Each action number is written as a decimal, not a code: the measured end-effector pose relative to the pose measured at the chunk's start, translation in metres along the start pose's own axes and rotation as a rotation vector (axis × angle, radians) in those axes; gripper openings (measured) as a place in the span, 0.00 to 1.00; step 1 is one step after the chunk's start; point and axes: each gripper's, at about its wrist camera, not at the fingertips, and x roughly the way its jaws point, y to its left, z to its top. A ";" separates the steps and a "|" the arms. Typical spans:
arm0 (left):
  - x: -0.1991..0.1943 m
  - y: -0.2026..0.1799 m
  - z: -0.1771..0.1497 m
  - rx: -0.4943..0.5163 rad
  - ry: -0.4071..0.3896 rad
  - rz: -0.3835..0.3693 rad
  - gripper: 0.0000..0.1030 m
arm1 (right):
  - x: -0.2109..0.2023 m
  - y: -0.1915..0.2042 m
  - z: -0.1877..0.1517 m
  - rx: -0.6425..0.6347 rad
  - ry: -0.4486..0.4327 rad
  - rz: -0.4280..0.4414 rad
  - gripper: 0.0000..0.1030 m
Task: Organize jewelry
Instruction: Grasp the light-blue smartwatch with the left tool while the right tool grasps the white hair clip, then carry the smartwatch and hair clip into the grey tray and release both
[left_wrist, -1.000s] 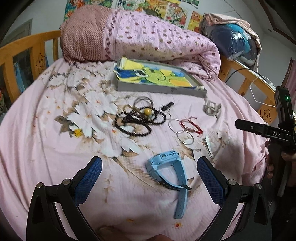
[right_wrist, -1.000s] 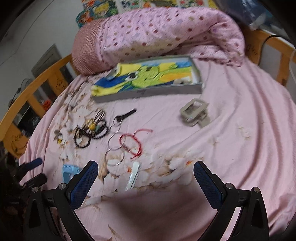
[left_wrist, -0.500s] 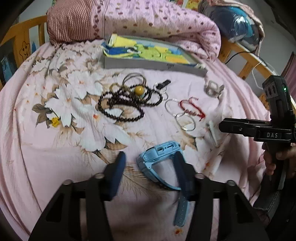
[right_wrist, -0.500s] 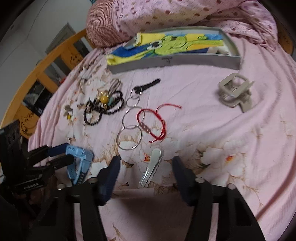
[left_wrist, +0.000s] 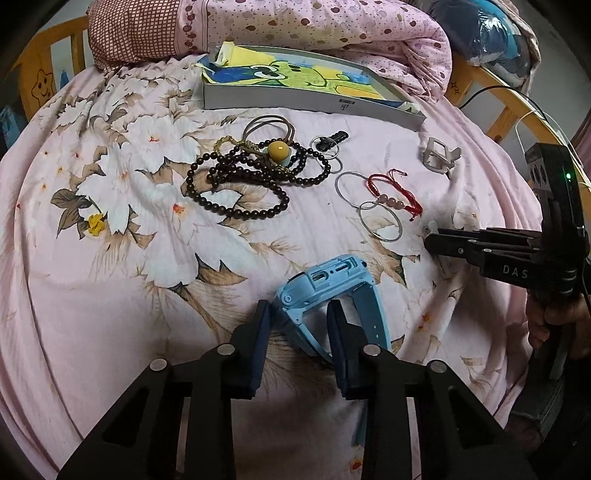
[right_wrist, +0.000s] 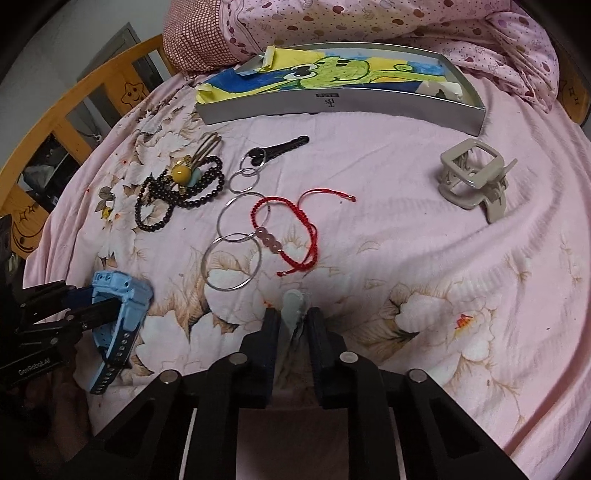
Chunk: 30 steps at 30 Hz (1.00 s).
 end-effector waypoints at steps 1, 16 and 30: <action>-0.001 0.000 0.000 -0.005 -0.002 0.006 0.21 | -0.002 0.000 0.000 0.001 -0.007 0.010 0.14; -0.012 -0.015 0.045 -0.052 -0.095 0.043 0.05 | -0.037 -0.009 0.027 0.040 -0.222 0.080 0.13; 0.011 -0.016 0.166 -0.084 -0.252 0.083 0.05 | -0.035 -0.079 0.138 0.076 -0.503 0.058 0.13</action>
